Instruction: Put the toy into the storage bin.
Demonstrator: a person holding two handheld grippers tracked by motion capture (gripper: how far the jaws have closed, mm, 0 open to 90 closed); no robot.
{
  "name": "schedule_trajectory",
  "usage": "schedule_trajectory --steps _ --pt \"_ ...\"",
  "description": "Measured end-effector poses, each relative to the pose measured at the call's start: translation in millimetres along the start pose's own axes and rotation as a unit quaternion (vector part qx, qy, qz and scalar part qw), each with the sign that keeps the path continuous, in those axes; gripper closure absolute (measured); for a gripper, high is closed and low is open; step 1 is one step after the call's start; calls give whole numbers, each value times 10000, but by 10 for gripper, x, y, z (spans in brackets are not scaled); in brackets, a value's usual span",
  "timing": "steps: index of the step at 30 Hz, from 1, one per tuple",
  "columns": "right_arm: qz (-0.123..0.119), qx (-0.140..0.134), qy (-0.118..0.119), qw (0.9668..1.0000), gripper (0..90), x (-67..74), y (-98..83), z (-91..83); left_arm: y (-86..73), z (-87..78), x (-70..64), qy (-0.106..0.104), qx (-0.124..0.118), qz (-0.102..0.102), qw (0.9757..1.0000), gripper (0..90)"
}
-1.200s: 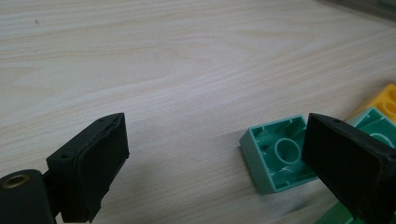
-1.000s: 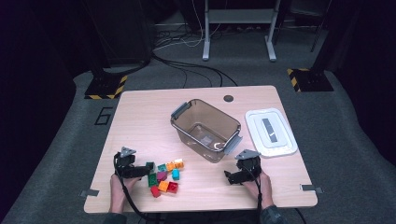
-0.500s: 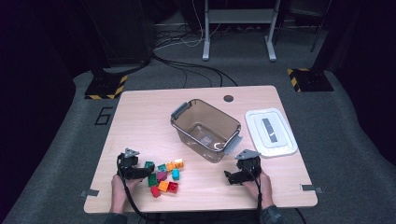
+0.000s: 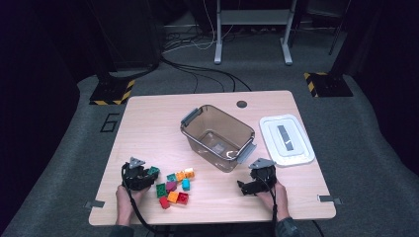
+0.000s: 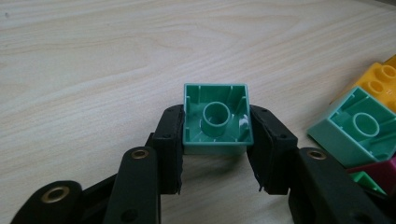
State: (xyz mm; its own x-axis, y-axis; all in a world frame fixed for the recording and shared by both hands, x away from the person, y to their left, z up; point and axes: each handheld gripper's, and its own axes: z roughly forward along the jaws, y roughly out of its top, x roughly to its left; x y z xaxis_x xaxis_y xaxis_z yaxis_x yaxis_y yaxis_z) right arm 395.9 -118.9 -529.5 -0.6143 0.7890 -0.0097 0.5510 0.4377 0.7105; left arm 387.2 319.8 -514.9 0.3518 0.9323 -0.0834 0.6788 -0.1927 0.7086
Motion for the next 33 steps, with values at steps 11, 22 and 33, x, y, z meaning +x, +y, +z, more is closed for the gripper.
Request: schedule_trajectory --steps 11,22,33 --pt "-8 -13 4 10000 0 -3 0 2 79 -108 2 -159 -165 32 9997 587" --pt "-10 -14 10 10000 0 -4 -1 3 264 -214 -54 -323 -206 170 9991 587" --pt "-13 -19 22 10000 0 -5 -1 3 482 -312 -130 -362 -289 390 9982 588"
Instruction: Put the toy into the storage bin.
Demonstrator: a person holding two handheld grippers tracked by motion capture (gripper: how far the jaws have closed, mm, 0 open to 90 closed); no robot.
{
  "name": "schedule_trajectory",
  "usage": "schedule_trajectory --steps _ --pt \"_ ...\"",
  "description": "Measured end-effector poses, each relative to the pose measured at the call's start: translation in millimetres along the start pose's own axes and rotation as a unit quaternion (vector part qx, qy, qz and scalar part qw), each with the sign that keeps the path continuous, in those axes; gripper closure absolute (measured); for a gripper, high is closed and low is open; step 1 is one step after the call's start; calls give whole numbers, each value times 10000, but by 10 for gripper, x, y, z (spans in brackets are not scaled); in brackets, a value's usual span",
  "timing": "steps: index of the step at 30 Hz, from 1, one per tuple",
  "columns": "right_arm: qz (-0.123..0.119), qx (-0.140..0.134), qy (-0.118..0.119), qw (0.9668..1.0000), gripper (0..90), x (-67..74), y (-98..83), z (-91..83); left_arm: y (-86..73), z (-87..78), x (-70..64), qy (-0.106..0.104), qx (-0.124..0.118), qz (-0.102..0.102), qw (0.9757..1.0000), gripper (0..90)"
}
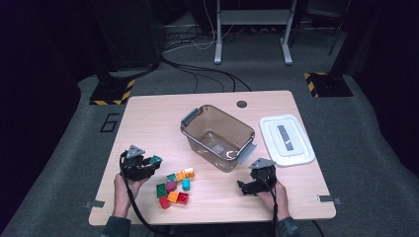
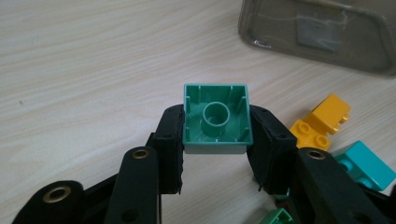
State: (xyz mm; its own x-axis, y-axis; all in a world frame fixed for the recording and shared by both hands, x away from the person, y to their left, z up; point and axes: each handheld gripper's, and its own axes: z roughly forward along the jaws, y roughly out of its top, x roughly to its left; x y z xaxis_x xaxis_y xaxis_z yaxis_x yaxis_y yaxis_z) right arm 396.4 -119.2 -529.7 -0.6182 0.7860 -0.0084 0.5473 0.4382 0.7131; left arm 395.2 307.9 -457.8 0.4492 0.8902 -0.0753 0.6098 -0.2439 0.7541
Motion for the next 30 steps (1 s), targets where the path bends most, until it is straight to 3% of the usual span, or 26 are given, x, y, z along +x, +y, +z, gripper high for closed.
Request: schedule_trajectory --steps 30 --pt "28 17 6 10000 0 1 0 -4 621 -35 -189 -92 4 603 9981 588"
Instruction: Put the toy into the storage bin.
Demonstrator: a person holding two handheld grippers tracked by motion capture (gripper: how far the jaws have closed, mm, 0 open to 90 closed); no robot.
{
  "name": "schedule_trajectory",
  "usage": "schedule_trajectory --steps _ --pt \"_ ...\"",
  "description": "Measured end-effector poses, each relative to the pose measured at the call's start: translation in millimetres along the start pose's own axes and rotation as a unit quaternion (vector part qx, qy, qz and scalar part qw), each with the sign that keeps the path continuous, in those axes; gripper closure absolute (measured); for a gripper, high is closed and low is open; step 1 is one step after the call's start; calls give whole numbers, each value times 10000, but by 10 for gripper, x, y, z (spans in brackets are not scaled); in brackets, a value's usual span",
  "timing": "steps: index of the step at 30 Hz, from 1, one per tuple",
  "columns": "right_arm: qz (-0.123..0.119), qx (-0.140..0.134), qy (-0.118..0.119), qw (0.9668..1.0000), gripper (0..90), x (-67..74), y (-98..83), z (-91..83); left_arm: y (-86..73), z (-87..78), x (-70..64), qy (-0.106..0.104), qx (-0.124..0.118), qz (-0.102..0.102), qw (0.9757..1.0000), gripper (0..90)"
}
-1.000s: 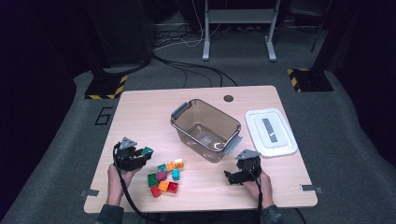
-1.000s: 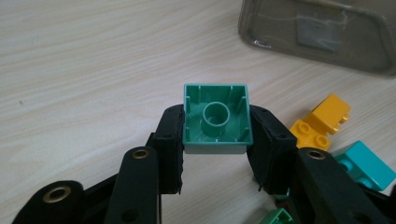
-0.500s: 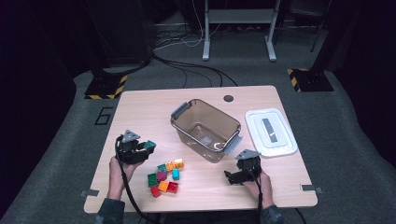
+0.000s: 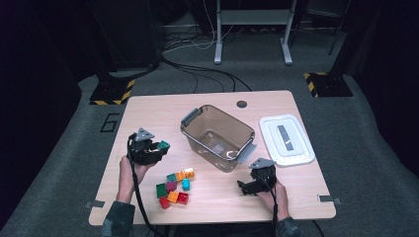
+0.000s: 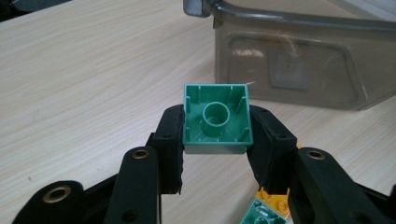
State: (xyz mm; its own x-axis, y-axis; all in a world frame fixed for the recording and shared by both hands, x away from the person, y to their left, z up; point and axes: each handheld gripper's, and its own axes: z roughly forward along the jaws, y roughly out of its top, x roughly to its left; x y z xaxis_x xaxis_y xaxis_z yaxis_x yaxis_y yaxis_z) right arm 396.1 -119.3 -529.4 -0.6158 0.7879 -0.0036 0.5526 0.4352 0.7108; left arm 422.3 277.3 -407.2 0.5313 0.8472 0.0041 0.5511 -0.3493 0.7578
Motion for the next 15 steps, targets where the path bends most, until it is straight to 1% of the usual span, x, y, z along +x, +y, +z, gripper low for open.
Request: schedule_trajectory --steps 1,2,4,5,7,11,12,15 --pt "-2 0 1 10000 1 0 0 0 25 0 -4 -8 -19 25 10000 588" --pt "2 0 0 10000 1 0 0 0 51 -11 -5 -16 28 68 10000 588" --pt "1 -1 1 10000 1 0 0 0 103 -19 -10 -24 -3 102 9999 588" --pt "5 -1 2 10000 1 0 0 0 154 -28 -15 -30 -6 151 9999 588" --pt "3 -2 3 10000 1 -1 0 0 178 -28 -21 -36 -2 155 9999 588" --pt "3 -3 7 10000 2 -2 0 0 264 -17 -35 -58 20 233 9997 588" --pt "1 -3 5 10000 2 -2 0 0 288 -20 -34 -71 63 302 9995 588" --pt "2 -3 7 10000 2 -2 0 0 356 -13 -54 -92 48 320 9994 588"
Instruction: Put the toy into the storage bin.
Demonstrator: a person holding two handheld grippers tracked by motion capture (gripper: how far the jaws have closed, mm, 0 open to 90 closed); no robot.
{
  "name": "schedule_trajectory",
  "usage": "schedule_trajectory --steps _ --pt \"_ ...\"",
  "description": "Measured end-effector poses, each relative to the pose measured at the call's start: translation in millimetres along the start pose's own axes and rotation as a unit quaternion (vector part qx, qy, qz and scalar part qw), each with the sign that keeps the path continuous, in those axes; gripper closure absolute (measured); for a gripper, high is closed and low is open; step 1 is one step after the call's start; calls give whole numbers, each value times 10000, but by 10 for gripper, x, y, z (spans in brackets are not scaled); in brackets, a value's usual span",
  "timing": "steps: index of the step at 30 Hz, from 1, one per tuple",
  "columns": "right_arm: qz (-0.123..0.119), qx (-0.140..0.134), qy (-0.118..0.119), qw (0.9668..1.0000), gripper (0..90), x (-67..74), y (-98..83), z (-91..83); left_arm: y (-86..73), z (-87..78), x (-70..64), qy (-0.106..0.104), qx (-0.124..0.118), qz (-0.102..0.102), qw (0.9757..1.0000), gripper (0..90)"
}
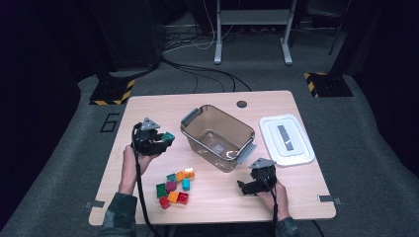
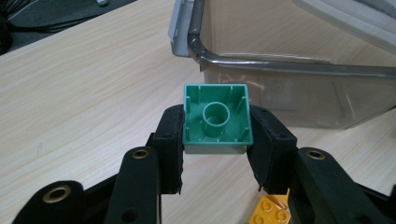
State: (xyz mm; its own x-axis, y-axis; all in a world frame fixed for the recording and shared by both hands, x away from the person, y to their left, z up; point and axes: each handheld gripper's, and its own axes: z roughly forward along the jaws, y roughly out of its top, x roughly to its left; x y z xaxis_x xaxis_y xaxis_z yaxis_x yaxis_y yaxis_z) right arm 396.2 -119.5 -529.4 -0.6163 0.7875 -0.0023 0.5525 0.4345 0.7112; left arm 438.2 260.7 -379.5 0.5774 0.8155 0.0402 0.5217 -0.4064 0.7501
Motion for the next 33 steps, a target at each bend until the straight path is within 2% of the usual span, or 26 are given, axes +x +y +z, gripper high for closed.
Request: schedule_trajectory --steps 18,27,33 --pt "9 1 3 10000 2 0 0 -1 468 -19 -105 -82 -110 281 9995 588" --pt "1 0 1 10000 2 0 0 0 673 70 -219 -136 -186 392 9990 588" --pt "4 0 -6 10000 2 1 1 1 800 158 -241 -292 -70 423 9987 588"
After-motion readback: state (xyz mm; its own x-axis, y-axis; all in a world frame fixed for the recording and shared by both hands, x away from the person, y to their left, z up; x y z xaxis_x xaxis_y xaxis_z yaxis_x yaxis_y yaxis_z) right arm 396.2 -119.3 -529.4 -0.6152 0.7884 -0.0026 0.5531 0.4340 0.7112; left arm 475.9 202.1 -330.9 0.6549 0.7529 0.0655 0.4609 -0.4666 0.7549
